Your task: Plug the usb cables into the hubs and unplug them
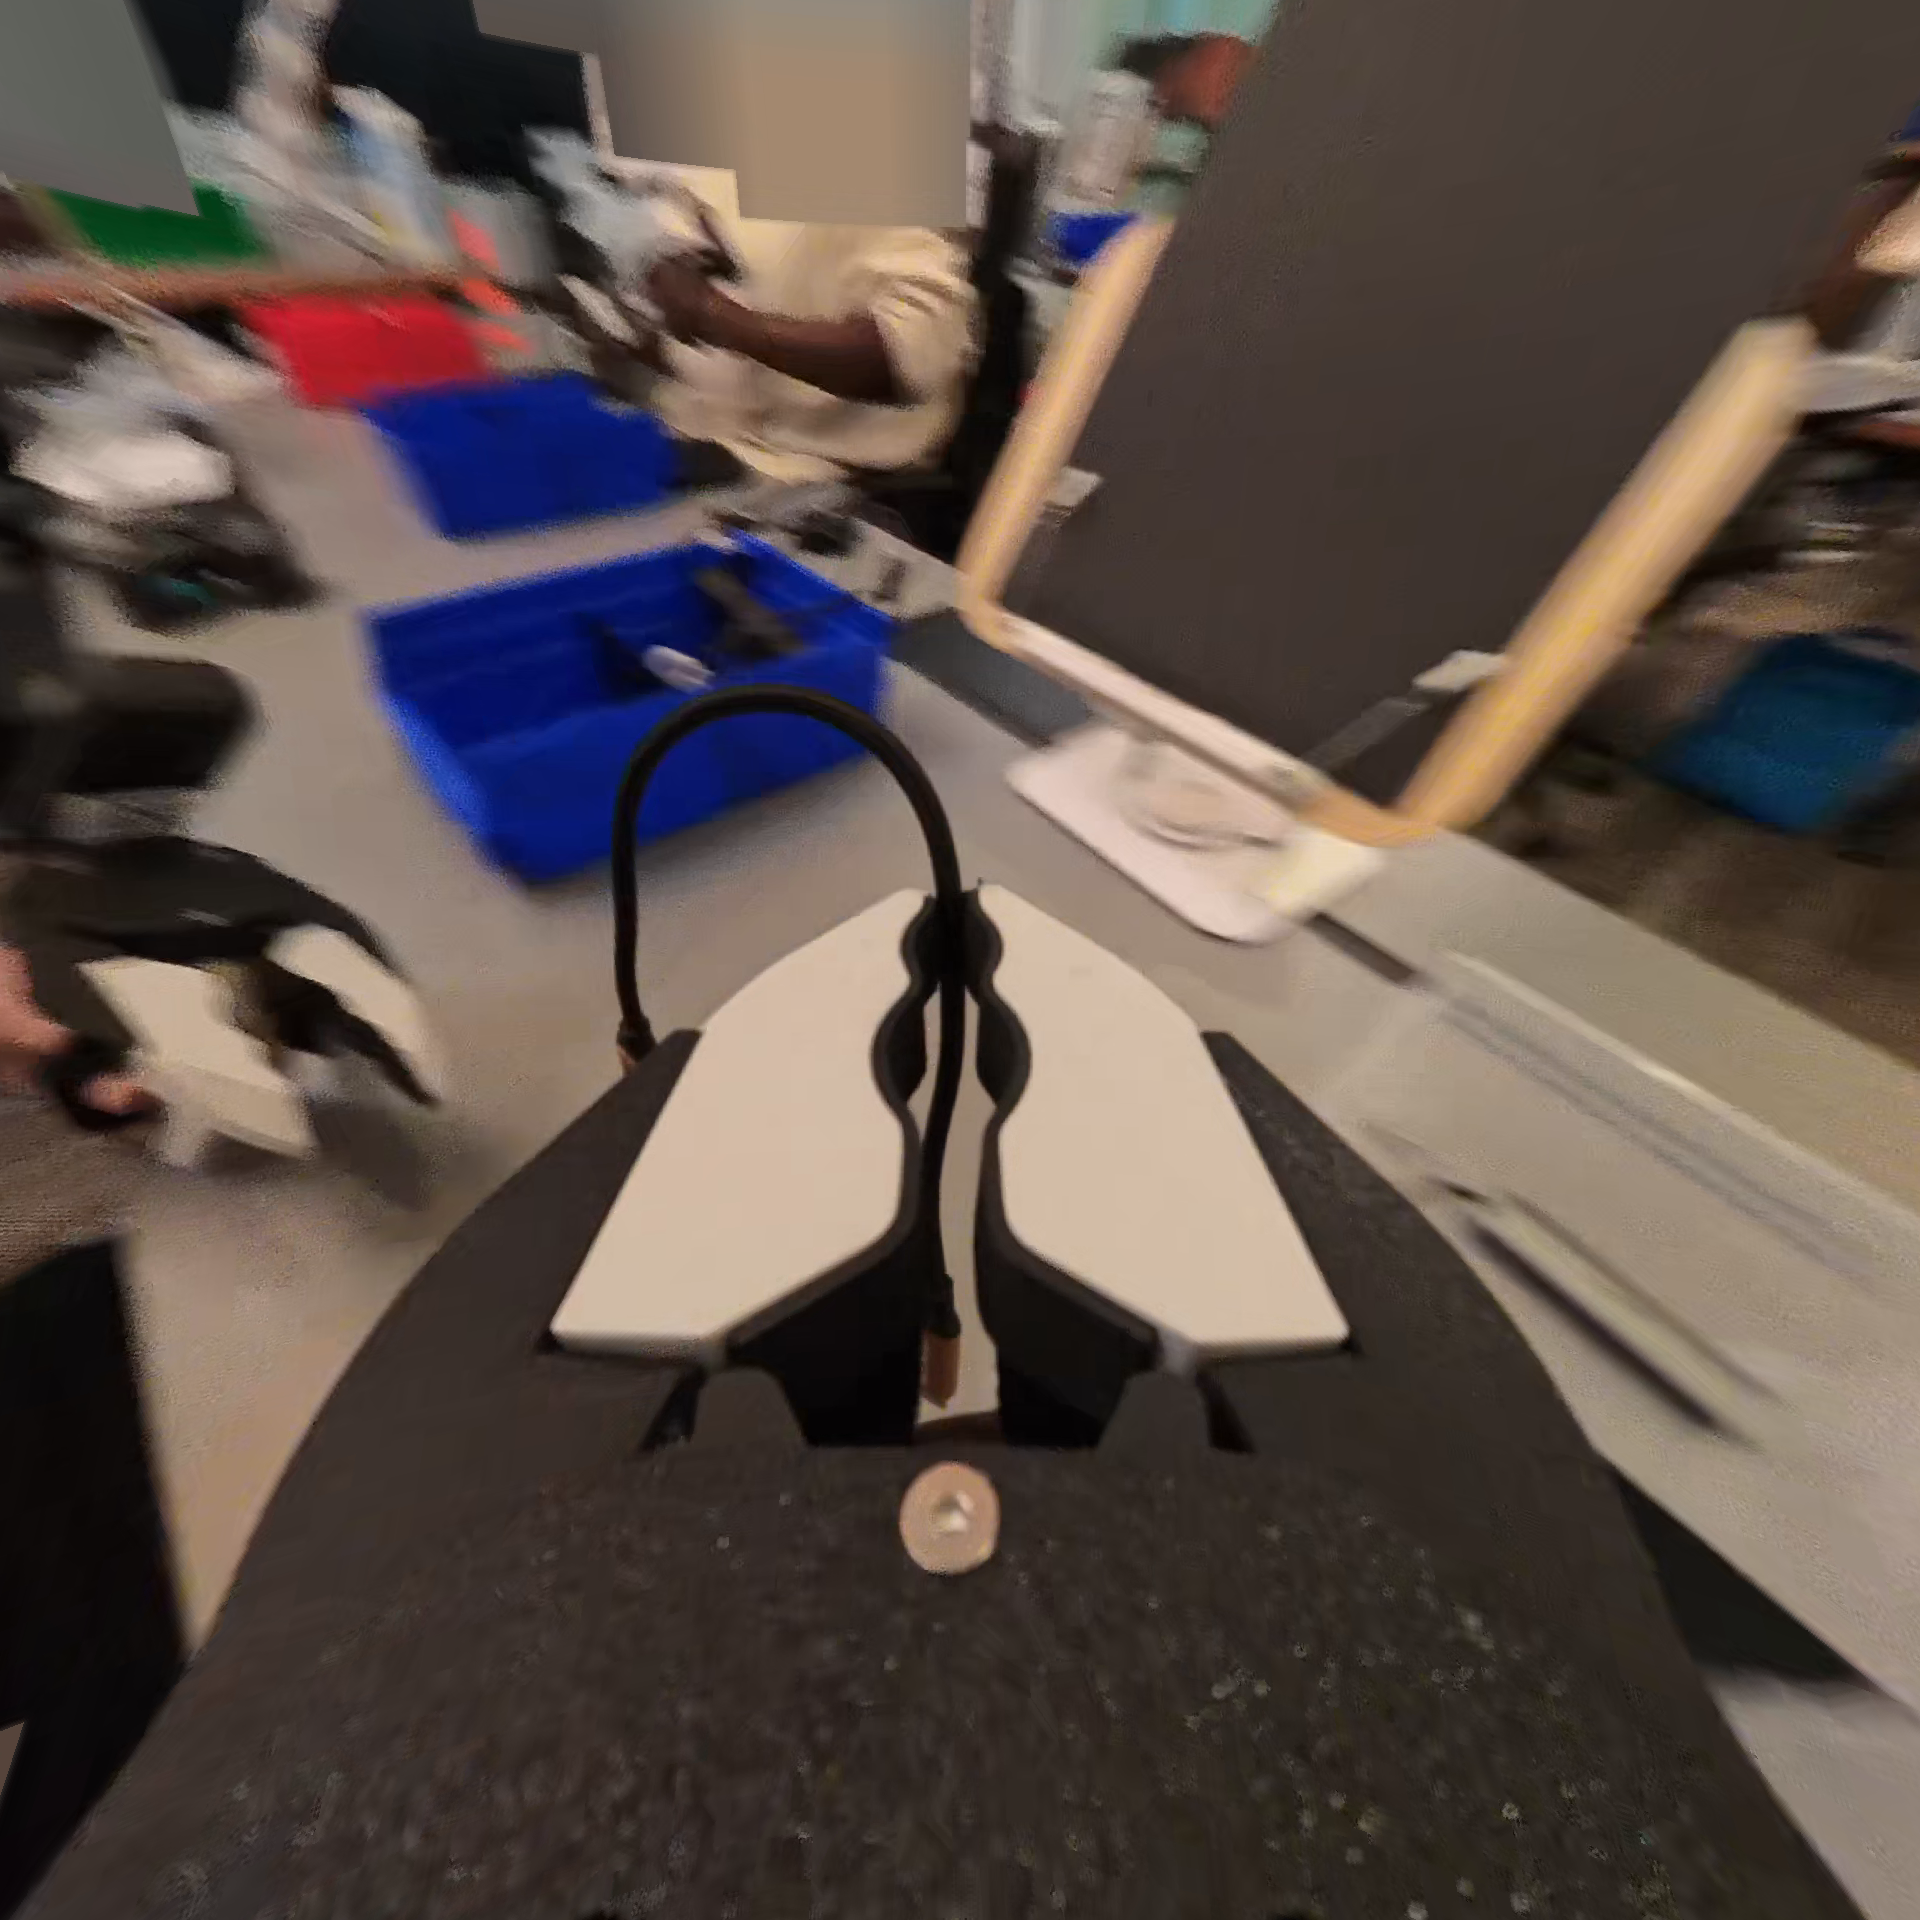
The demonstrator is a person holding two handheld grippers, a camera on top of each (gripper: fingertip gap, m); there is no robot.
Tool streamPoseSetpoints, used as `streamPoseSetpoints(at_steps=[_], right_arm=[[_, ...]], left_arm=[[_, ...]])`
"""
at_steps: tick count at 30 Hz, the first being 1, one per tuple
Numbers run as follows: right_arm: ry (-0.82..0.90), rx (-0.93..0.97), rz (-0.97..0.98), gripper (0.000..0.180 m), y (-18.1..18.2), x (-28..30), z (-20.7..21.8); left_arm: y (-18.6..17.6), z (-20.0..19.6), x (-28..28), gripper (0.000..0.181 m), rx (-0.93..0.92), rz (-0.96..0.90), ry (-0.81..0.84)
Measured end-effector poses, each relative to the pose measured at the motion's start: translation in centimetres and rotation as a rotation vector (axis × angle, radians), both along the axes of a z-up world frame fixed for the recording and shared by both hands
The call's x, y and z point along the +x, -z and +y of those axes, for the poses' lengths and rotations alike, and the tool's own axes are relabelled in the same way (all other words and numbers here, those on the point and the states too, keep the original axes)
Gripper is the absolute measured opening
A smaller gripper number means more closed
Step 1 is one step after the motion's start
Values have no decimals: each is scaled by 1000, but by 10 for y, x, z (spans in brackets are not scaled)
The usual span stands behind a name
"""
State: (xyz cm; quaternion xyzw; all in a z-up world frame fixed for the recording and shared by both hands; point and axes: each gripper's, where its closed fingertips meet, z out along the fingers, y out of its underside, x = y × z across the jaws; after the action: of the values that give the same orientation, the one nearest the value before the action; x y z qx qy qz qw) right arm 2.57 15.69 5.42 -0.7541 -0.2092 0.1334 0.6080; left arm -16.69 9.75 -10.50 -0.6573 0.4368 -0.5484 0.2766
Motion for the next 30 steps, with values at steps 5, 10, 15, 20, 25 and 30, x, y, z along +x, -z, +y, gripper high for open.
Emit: streamPoseSetpoints(at_steps=[5,10,15,20,25,30], right_arm=[[393,-155,-613,3,25,135,-11],[267,-480,-834,4,119,161,5],[59,-739,-764,4,205,147,20],[185,-786,-675,28,211,166,28],[314,-493,-467,30,135,144,10],[54,-211,142,27,109,-8,-42]], left_arm=[[2,3,0,31,-43,7,-10],[7,-6,3,31,42,48,8],[8,-9,4,30,59,59,9],[13,-1,-2,30,88,85,-26],[14,12,-9,30,107,98,-77],[4,16,-10,36,148,44,-84]])
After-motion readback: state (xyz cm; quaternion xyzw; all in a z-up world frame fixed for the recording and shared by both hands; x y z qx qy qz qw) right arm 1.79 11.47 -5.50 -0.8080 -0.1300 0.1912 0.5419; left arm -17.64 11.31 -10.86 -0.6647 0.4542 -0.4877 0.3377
